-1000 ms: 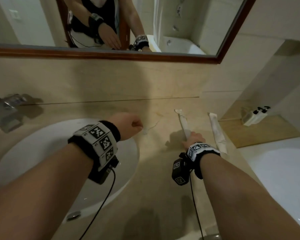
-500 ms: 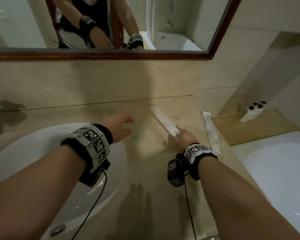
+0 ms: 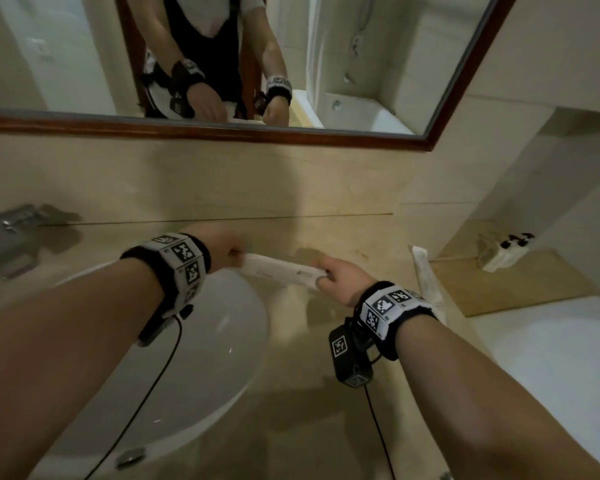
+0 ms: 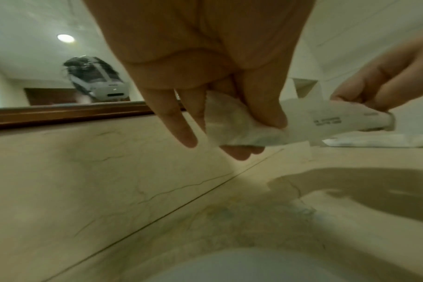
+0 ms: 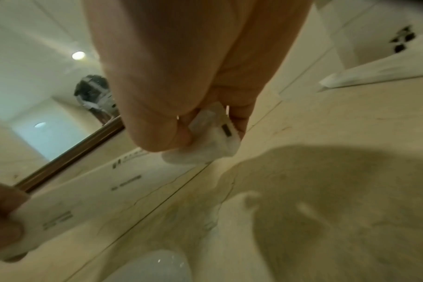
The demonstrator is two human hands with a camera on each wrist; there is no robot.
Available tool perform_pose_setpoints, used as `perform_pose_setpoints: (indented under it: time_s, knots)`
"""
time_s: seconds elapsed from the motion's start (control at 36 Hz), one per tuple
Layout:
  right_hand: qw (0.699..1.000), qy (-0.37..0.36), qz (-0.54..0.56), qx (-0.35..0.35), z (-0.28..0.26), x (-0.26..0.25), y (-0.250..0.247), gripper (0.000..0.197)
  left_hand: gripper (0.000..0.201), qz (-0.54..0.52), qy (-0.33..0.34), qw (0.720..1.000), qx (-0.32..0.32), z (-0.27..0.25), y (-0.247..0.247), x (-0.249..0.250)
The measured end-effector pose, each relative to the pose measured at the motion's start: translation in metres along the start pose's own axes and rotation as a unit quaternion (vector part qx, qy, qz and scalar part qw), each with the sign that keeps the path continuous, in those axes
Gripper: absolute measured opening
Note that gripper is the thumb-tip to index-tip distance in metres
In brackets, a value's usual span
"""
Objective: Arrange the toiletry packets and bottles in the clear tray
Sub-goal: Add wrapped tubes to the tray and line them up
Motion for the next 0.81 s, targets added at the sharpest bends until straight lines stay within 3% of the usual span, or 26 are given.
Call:
perform_pose_setpoints:
  time_s: [0.08, 0.28, 0.42, 0.53, 0.64, 0.81]
  knots:
    - [0.999, -0.014, -0.026, -0.024, 0.004, -0.021, 0.005, 0.028, 0.03, -0.048, -0.038, 0.998, 0.009, -0.013, 0.002, -0.026]
    - [0.99, -0.076, -0.094, -0.066, 0.014, -0.083, 0.022, 0.026, 0.025, -0.137, -0.099, 0.985, 0.039, -0.043, 0.014, -0.086]
    - [0.983, -0.081, -0.144, -0.085, 0.018, -0.12, 0.031, 0.027, 0.004, -0.17, -0.113, 0.979, 0.019, -0.078, 0.032, -0.144]
    - [0.984, -0.097, -0.119, -0.085, 0.016, -0.161, 0.044, 0.031, 0.006, -0.145, -0.127, 0.981, 0.027, -0.108, 0.035, -0.178]
    - [0.98, -0.123, -0.117, -0.1, 0.011, -0.212, 0.064, 0.039, 0.03, -0.07, -0.143, 0.987, -0.011, -0.141, 0.04, -0.208]
    - [0.978, -0.144, -0.111, -0.103, 0.008, -0.295, 0.1, 0.031, 0.04, -0.08, -0.136, 0.986, -0.051, -0.194, 0.055, -0.257]
Point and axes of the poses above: each hand's wrist, its own z-axis towards the middle knuckle, its own y-axis out of the palm, x = y × z, the point moved 3 cm from there along z, towards the middle knuckle, and after that the axes turned 4 degrees about -x, right-handed, at the moved point
